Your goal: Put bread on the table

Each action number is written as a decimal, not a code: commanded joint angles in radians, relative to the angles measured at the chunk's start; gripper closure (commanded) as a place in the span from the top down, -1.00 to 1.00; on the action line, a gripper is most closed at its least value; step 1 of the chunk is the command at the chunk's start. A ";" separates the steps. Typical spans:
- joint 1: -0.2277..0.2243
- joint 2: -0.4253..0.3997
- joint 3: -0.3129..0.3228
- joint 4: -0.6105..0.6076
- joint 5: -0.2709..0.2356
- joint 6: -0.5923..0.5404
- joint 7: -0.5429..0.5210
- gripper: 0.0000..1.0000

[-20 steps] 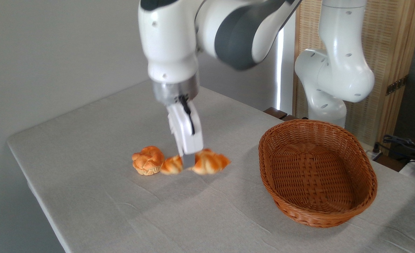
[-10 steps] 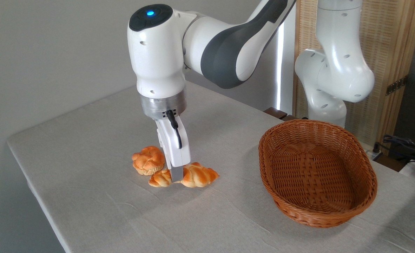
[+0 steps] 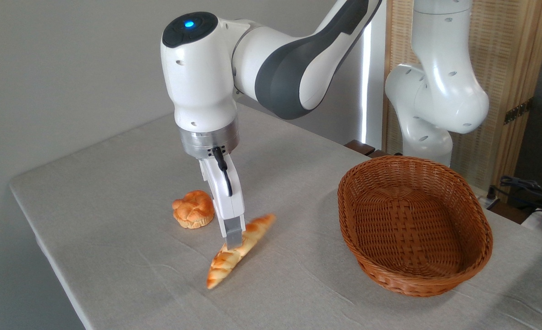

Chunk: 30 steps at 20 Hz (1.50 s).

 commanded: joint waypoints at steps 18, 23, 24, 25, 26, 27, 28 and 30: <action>0.113 -0.065 -0.149 0.256 0.004 -0.215 -0.456 1.00; 0.153 -0.050 -0.174 0.360 0.043 -0.394 -0.472 1.00; 0.153 -0.048 -0.175 0.360 0.044 -0.395 -0.481 1.00; 0.153 -0.033 -0.178 0.363 0.052 -0.395 -0.513 1.00; 0.153 -0.024 -0.180 0.366 0.064 -0.395 -0.530 1.00; 0.153 -0.021 -0.186 0.372 0.080 -0.393 -0.536 1.00; 0.153 -0.021 -0.203 0.379 0.104 -0.393 -0.533 1.00; 0.153 -0.018 -0.208 0.379 0.121 -0.388 -0.527 1.00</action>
